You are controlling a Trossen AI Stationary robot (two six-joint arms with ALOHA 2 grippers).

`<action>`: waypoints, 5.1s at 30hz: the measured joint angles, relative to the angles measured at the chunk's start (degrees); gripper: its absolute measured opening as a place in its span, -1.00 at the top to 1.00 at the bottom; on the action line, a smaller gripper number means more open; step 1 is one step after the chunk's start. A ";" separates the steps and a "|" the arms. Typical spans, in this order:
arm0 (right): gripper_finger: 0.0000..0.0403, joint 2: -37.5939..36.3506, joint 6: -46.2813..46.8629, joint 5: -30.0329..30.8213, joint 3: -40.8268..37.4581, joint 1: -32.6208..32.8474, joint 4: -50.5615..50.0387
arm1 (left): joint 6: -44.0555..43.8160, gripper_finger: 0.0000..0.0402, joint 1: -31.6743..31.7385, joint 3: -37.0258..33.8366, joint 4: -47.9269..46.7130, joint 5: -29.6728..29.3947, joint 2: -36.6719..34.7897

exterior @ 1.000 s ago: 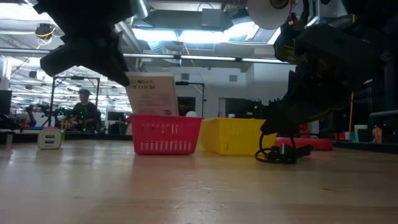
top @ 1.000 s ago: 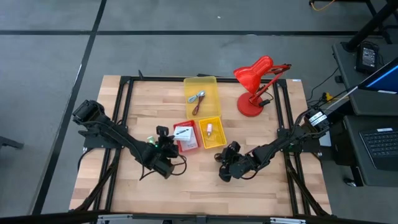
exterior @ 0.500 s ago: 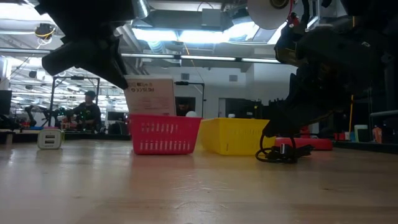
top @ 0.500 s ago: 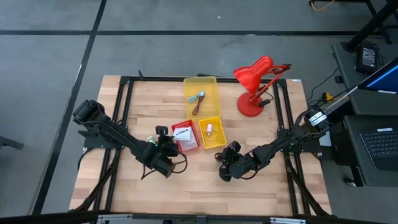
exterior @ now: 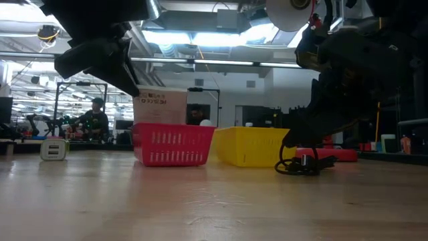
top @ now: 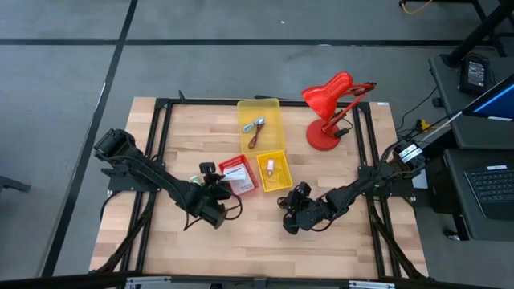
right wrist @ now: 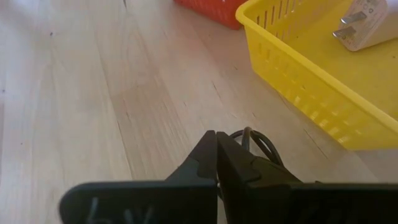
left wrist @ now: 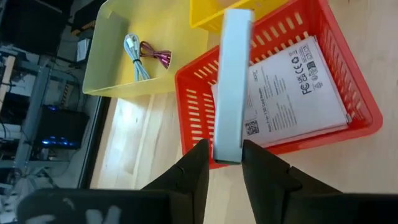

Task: Pick and place items into bin
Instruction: Put the white card reader box into the red bin, then put the green charger adapter into the bottom yellow bin

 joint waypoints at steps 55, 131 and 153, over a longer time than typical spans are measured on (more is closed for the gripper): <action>1.00 -0.04 -10.54 -2.01 1.45 1.33 6.10 | 21.88 0.99 -7.09 -26.13 40.99 12.41 -28.42; 1.00 -0.04 -12.16 -1.40 1.88 1.31 6.03 | -18.70 -0.17 2.35 -31.39 5.49 25.71 -25.21; 1.00 0.00 -11.96 -1.40 1.88 1.29 6.03 | -16.89 -0.17 2.35 -31.39 9.34 23.36 -24.83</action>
